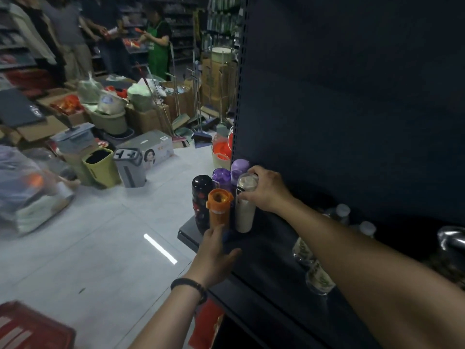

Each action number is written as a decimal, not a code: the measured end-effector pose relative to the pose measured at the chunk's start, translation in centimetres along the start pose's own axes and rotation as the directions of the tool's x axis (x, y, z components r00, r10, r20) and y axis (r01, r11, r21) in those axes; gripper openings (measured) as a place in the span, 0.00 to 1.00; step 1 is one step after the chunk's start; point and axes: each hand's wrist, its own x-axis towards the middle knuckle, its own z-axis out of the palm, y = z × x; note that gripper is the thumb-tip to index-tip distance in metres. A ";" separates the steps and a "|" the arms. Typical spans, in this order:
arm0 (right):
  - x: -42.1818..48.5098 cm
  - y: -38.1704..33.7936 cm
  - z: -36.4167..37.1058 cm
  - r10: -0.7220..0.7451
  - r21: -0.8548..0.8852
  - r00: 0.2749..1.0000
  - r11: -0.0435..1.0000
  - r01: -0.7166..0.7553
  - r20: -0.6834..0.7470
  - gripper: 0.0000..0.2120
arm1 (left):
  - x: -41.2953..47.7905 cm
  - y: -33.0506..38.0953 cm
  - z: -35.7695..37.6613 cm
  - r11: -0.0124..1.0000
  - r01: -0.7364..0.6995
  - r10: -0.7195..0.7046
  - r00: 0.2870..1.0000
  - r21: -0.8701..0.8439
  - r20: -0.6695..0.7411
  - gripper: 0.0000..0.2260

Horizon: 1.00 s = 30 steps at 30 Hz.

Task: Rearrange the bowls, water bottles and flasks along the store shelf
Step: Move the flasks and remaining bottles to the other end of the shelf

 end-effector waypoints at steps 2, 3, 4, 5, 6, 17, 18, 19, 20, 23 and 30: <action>0.2 0.0 0.6 -0.035 -0.037 0.999 0.999 0.036 0.019 0.33 | 0.2 -0.2 0.4 1.000 0.016 -0.016 1.000 0.002 0.015 0.30; 0.3 -0.1 0.9 -0.051 -0.058 0.998 0.997 0.053 0.032 0.34 | 0.3 -0.2 0.5 1.000 0.018 -0.018 1.000 0.004 0.022 0.30; 0.3 -0.1 1.1 -0.060 -0.069 0.997 0.996 0.063 0.043 0.36 | 0.5 -0.2 0.6 1.000 0.017 -0.017 0.999 0.010 0.030 0.30; 0.4 -0.1 1.2 -0.063 -0.073 0.997 0.995 0.066 0.049 0.36 | 0.5 -0.2 0.7 1.000 0.011 -0.011 0.999 0.015 0.034 0.31; 0.4 -0.1 1.2 -0.061 -0.075 0.997 0.995 0.065 0.055 0.37 | 0.5 -0.1 0.8 1.000 0.009 -0.009 0.999 0.014 0.033 0.31; 1.2 -0.2 0.7 -0.010 -0.160 0.993 0.987 0.029 0.116 0.34 | -0.3 0.3 0.9 0.999 0.047 -0.048 0.997 0.021 0.062 0.32; 1.3 -0.1 0.7 -0.008 -0.159 0.993 0.987 0.027 0.116 0.35 | -0.4 0.3 0.9 0.999 0.050 -0.051 0.997 0.021 0.065 0.32; 1.3 0.0 0.6 -0.010 -0.155 0.993 0.987 0.029 0.121 0.35 | -0.4 0.3 1.0 0.998 0.053 -0.054 0.996 0.018 0.067 0.32; 1.2 0.0 0.5 -0.015 -0.149 0.991 0.988 0.034 0.130 0.35 | -0.5 0.2 1.1 0.999 0.052 -0.053 0.996 0.013 0.072 0.31; 1.1 0.0 0.2 -0.025 -0.136 0.988 0.990 0.046 0.152 0.37 | -0.9 0.3 1.3 0.999 0.033 -0.035 0.996 0.019 0.087 0.31; -1.7 -0.1 -2.5 -0.018 -0.157 0.985 0.987 0.045 0.170 0.41 | -1.7 1.4 1.7 0.994 -0.019 0.006 0.992 0.105 0.126 0.26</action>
